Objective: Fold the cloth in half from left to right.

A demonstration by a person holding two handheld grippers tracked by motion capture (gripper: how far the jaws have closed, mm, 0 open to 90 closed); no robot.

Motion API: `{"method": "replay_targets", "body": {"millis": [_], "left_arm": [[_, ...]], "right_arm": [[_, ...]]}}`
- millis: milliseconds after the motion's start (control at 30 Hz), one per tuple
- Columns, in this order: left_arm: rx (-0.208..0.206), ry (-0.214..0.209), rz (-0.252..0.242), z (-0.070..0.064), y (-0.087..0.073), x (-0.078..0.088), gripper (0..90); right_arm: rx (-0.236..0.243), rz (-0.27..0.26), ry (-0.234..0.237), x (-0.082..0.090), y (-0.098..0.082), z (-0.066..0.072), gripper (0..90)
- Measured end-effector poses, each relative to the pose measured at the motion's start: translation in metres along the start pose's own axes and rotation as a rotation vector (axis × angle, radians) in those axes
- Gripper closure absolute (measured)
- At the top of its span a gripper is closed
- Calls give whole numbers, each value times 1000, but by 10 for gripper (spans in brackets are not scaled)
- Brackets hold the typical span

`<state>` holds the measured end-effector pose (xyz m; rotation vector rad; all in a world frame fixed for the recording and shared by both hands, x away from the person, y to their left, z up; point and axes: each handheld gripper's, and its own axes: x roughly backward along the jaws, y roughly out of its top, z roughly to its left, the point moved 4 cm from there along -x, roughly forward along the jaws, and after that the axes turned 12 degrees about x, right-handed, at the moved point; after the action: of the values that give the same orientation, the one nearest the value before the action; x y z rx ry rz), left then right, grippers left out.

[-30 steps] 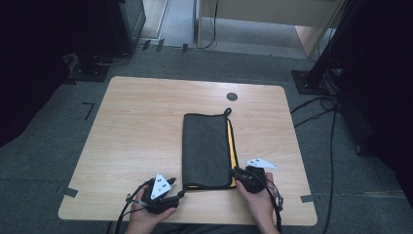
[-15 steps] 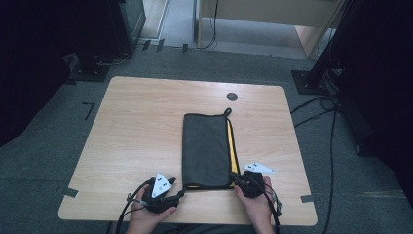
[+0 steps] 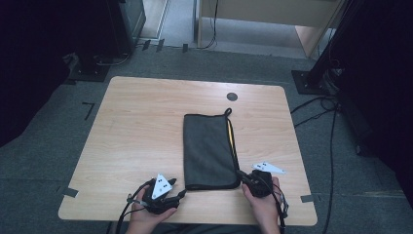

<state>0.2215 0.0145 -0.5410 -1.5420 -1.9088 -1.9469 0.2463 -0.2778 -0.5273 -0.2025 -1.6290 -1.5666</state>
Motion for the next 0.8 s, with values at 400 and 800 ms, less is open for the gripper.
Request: {"method": "replay_targets", "body": {"millis": [400, 800], "left_arm": [[-8, -23, -35, -5, 6, 0, 509], [-220, 56, 35, -26, 4, -16, 822]], "right_arm": [[6, 59, -13, -6, -9, -7, 838], [18, 63, -30, -7, -9, -6, 849]]}}
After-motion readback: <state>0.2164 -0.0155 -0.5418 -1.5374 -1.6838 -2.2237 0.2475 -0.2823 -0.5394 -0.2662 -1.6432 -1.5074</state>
